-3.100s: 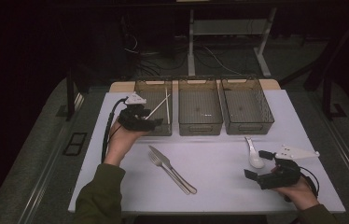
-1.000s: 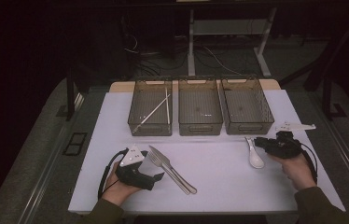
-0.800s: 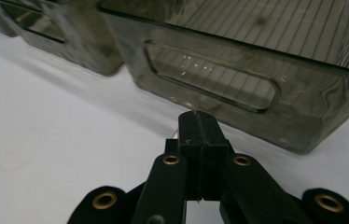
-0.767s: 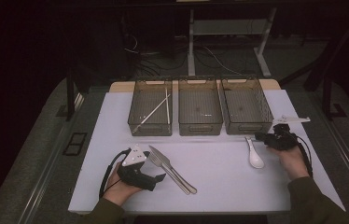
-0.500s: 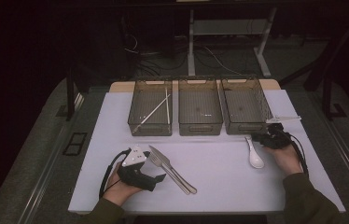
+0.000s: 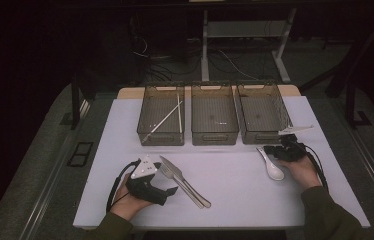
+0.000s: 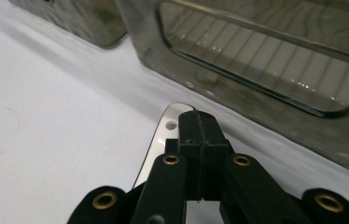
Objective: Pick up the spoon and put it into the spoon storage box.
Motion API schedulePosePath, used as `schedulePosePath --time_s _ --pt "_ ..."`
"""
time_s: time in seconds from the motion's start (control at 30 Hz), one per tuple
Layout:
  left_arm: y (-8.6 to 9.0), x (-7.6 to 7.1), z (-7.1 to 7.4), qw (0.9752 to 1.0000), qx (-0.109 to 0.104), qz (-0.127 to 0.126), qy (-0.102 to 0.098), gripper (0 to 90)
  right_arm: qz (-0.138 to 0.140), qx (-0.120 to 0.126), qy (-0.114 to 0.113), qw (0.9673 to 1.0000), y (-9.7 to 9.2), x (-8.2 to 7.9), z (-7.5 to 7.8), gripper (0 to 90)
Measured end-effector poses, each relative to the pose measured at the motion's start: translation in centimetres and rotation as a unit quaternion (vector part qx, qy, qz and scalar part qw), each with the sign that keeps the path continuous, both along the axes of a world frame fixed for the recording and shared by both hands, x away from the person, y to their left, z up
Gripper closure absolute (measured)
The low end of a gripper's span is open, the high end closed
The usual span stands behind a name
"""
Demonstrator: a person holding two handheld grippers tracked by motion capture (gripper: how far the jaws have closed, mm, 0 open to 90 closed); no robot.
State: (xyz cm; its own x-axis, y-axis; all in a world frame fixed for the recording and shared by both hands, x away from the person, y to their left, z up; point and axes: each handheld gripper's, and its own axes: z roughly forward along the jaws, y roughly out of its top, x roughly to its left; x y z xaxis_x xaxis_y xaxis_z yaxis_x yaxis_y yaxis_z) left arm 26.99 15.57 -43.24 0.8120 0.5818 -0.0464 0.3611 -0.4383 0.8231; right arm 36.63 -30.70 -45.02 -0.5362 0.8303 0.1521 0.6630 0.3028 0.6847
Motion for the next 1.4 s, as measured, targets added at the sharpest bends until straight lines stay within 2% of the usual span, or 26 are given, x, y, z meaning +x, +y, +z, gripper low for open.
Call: schedulePosePath --time_s 0.47,0.73,0.97,1.07,1.13,1.27,1.3,1.4 --pt "0.3 0.1 -0.1 1.0 -0.008 0.002 0.005 1.7 0.05 -0.008 0.002 0.9987 2.1 -0.6 0.6 89.7" --pt "0.3 0.1 -0.2 0.9999 -0.012 0.002 0.009 1.7 0.083 -0.008 0.013 0.9964 3.4 -1.2 0.7 89.7" --pt "0.4 0.1 -0.1 0.9998 -0.015 0.004 0.01 1.7 0.119 -0.011 0.018 0.9926 4.4 -2.1 0.9 89.7" --pt "0.5 0.2 -0.1 0.9998 -0.017 0.007 0.011 1.7 0.116 -0.012 0.013 0.9931 4.3 -2.3 1.1 89.5" --pt "0.5 0.2 -0.1 0.9998 -0.017 0.006 0.011 1.7 0.109 0.004 0.007 0.994 3.7 -2.2 1.5 84.4" --pt "0.6 0.2 -0.1 0.9997 -0.02 0.008 0.013 1.7 0.086 0.037 -0.003 0.9956 1.9 -2.5 2.5 66.8" --pt "0.6 0.2 -0.1 0.9997 -0.019 0.009 0.014 1.7 0.077 0.042 -0.004 0.9961 1.5 -2.7 2.7 60.8" --pt "0.7 0.2 -0.1 0.9996 -0.021 0.01 0.012 1.7 0.067 0.036 -0.013 0.997 0.4 -3.2 2.9 51.2"
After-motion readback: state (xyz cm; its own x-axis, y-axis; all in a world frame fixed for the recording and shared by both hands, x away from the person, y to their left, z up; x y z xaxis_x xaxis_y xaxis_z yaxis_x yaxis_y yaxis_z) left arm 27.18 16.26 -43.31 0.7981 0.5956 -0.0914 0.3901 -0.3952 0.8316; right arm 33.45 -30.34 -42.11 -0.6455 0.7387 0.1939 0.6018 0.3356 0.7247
